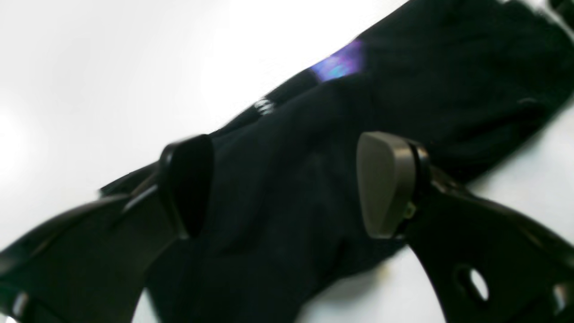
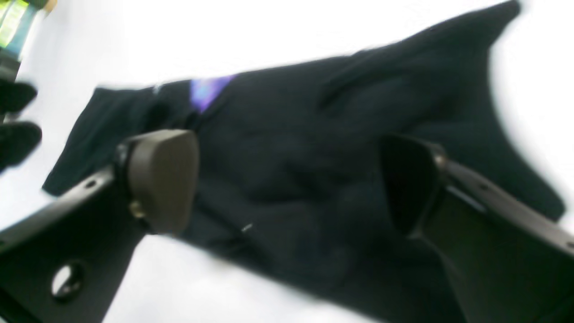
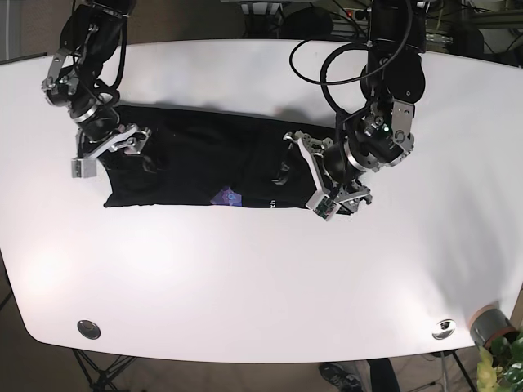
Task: Fold the T-shirt properly
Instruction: 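Grasp both ends of the folded strip with both grippers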
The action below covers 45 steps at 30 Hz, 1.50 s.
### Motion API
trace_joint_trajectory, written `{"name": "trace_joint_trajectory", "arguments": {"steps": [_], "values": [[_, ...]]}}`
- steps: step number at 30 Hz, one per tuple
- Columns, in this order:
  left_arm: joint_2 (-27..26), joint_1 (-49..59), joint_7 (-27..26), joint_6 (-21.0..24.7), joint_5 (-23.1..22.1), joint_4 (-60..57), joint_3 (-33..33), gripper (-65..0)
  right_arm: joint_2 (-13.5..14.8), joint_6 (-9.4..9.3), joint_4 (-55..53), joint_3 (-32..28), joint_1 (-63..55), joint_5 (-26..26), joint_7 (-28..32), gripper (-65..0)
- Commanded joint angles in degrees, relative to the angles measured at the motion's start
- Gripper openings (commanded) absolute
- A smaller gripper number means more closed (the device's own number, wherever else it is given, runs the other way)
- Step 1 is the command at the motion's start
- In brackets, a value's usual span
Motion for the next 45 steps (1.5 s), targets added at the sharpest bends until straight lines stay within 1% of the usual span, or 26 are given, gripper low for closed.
{"name": "trace_joint_trajectory", "arguments": {"steps": [1, 3, 5, 6, 9, 12, 15, 16, 18, 19, 21, 22, 24, 25, 27, 29, 34, 35, 38, 41, 44, 45], "values": [[0.1, -0.8, -3.4, 0.0, 1.4, -1.1, -0.9, -18.1, 0.5, 0.42, -1.2, 3.3, 2.4, 1.0, -1.1, -3.0], [0.1, -0.5, -5.2, 0.0, 2.1, -2.6, -2.1, -18.7, 1.1, 0.42, -4.6, 6.2, 4.4, 0.9, -2.7, -3.6], [-0.1, 0.2, -5.8, 0.0, 1.9, -3.5, -3.8, -21.5, 3.1, 0.42, -7.8, 7.7, 6.1, 0.9, -3.6, -3.6], [-0.1, 0.3, -5.8, 0.0, 1.9, -3.9, -5.3, -24.0, 4.2, 0.42, -10.4, 8.5, 7.1, 0.9, -3.8, -3.6], [0.0, 0.3, -5.9, -0.1, 1.9, -5.5, -8.2, -27.8, 7.5, 0.42, -17.1, 9.3, 9.5, 1.0, -3.8, -3.5], [-0.1, 0.3, -5.9, -0.2, 1.9, -7.4, -9.8, -28.3, 10.4, 0.94, -23.6, 9.7, 11.3, 1.3, -3.8, -3.0], [-0.1, 0.2, -6.0, -0.2, 1.9, -9.2, -11.6, -28.3, 12.5, 1.12, -28.8, 9.7, 12.5, 1.3, -3.7, -3.0], [-0.1, 0.2, -6.1, -0.2, 1.8, -10.2, -12.1, -28.3, 13.1, 1.56, -30.7, 9.7, 13.1, 1.3, -3.7, -3.0], [-0.1, 0.2, -6.6, -0.2, 1.8, -11.6, -12.6, -28.5, 13.6, 3.49, -33.2, 9.7, 13.7, 1.3, -3.7, -3.0], [-0.1, 0.2, -7.5, -0.2, 1.8, -12.4, -12.7, -28.6, 13.6, 4.81, -34.3, 9.7, 13.8, 1.2, -3.7, -3.0], [-0.1, 0.3, -9.2, -0.2, 1.8, -13.4, -12.7, -31.2, 13.6, 5.60, -35.3, 9.7, 13.8, 1.1, -3.7, -3.3], [-0.1, 0.5, -10.5, -0.2, 1.8, -14.1, -12.7, -35.0, 13.4, 5.60, -35.4, 9.7, 13.7, 1.2, -3.7, -3.3], [-0.2, 0.6, -11.5, -0.3, 1.8, -15.4, -12.7, -41.7, 13.3, 5.60, -35.4, 9.3, 13.4, 1.3, -3.7, -3.5], [-0.2, 0.6, -11.5, -0.3, 1.8, -16.1, -12.6, -45.1, 12.7, 5.60, -35.1, 9.3, 13.3, 1.3, -3.7, -3.5], [-0.2, 0.7, -11.5, -0.3, 1.8, -16.8, -12.5, -48.9, 11.2, 5.69, -34.2, 9.2, 12.4, 1.3, -3.9, -3.5], [-0.2, 0.7, -11.5, -0.3, 1.9, -17.5, -12.5, -52.1, 9.2, 5.43, -30.4, 8.8, 10.7, 1.3, -3.9, -3.6], [-0.2, 0.7, -11.5, -0.3, 1.9, -18.8, -12.7, -52.8, 5.7, 5.25, -23.4, 3.9, 8.2, 1.3, -4.0, -3.6], [-0.2, 0.7, -11.5, -0.3, 1.9, -19.0, -12.7, -52.8, 4.9, 4.90, -22.8, 3.4, 7.8, 1.3, -4.0, -3.6], [-0.2, 0.8, -11.5, -0.3, 1.9, -19.0, -12.7, -52.8, 3.7, 2.88, -23.1, 2.7, 7.6, 1.0, -4.0, -3.6], [-0.2, 1.5, -11.5, -0.3, 1.9, -19.0, -12.7, -52.8, 3.0, 2.61, -23.1, 1.5, 7.6, 0.9, -3.7, -3.8], [-0.2, 1.6, -11.5, -0.3, 1.9, -19.0, -12.6, -52.8, 3.0, 2.53, -23.1, 1.2, 7.8, 0.9, -3.7, -4.0], [-0.2, 1.7, -11.5, -0.3, 1.9, -19.0, -12.6, -52.8, 3.0, 2.53, -23.1, 1.2, 7.9, 0.9, -3.7, -5.2]]}}
